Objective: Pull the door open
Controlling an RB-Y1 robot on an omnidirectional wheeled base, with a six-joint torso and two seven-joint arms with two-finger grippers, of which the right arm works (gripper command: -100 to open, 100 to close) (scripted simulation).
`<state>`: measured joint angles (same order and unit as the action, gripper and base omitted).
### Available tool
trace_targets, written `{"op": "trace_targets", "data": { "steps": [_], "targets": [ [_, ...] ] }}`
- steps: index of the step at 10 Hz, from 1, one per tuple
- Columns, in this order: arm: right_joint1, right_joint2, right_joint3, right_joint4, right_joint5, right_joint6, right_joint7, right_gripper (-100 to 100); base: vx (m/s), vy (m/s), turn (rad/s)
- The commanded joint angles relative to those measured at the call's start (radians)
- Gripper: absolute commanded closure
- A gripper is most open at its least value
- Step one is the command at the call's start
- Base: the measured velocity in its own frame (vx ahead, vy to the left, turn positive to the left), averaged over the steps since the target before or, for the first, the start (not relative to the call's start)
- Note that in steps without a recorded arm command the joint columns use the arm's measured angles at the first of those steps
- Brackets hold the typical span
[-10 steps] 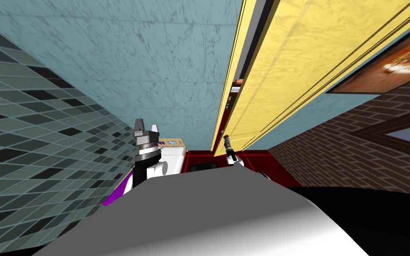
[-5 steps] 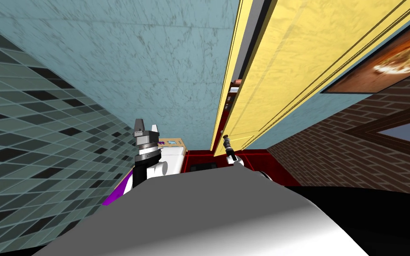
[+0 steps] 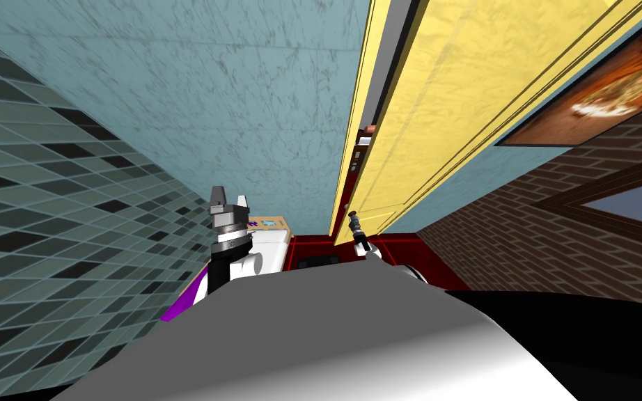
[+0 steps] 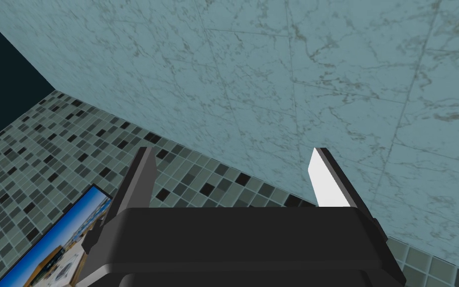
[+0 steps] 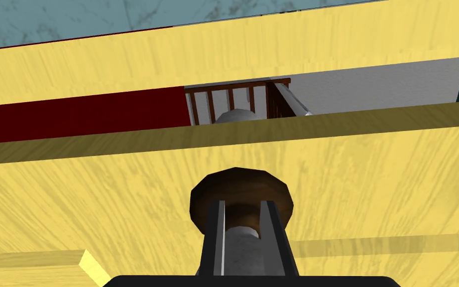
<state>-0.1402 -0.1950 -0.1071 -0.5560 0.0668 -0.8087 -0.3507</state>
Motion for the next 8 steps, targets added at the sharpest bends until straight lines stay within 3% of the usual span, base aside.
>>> {"op": "trace_targets", "data": {
  "steps": [1, 3, 5, 6, 8],
  "targets": [
    [0.016, -0.009, 0.009, -0.006, -0.003, 0.008, -0.050, 100, -0.020, 0.000, -0.003],
    [0.016, -0.009, 0.009, -0.006, -0.003, 0.008, -0.052, 100, -0.013, -0.003, -0.006],
    [0.007, -0.016, 0.031, 0.008, -0.007, -0.007, -0.120, 100, -0.018, -0.011, -0.017],
    [0.011, -0.007, 0.034, -0.022, -0.011, -0.003, -0.135, -100, -0.033, -0.017, 0.059],
    [0.010, -0.007, 0.037, -0.022, -0.021, -0.003, -0.181, -100, -0.066, -0.018, 0.079]
  ]
}}
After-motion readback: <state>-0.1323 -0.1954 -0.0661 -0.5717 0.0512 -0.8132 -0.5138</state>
